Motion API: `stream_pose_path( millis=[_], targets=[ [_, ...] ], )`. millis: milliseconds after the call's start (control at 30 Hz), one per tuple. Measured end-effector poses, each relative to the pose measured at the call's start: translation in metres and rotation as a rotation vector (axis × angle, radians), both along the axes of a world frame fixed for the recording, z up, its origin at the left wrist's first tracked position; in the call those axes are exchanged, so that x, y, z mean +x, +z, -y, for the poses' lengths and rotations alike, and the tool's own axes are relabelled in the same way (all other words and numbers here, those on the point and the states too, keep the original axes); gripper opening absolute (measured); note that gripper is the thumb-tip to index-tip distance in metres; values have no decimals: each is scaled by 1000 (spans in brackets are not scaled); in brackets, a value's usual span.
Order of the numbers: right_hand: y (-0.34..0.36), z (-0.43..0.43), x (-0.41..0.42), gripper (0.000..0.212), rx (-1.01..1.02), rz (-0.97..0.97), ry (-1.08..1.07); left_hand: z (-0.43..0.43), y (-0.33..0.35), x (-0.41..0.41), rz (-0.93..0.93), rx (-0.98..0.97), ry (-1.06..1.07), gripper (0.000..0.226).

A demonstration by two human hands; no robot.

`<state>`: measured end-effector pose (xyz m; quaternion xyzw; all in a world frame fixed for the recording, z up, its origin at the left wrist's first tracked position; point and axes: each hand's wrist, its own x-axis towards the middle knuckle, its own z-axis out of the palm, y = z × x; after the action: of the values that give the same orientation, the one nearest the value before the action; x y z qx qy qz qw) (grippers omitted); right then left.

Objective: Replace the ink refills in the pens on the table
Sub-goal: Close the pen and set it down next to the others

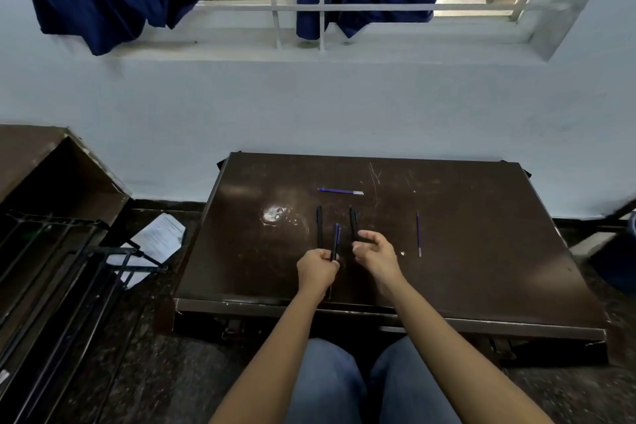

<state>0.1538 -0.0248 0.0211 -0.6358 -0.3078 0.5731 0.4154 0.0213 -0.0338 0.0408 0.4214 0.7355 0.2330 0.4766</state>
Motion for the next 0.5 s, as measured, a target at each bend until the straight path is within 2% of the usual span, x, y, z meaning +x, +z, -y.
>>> stream_pose_path(
  millis=[100, 200, 300, 500],
  targets=[
    [-8, 3, 7, 33, 59, 283, 25, -16, -4, 12, -181, 8, -25, 32],
    [-13, 1, 14, 34, 71, 415, 31, -33, -4, 23, -275, 44, -35, 28],
    [-19, -2, 18, 36, 68, 492, 58, -48, -4, 31, -343, 62, -12, 17],
    [-33, -15, 18, 38, 54, 556, 110, -71, -15, 41, -388, 4, -25, 20]
  ],
)
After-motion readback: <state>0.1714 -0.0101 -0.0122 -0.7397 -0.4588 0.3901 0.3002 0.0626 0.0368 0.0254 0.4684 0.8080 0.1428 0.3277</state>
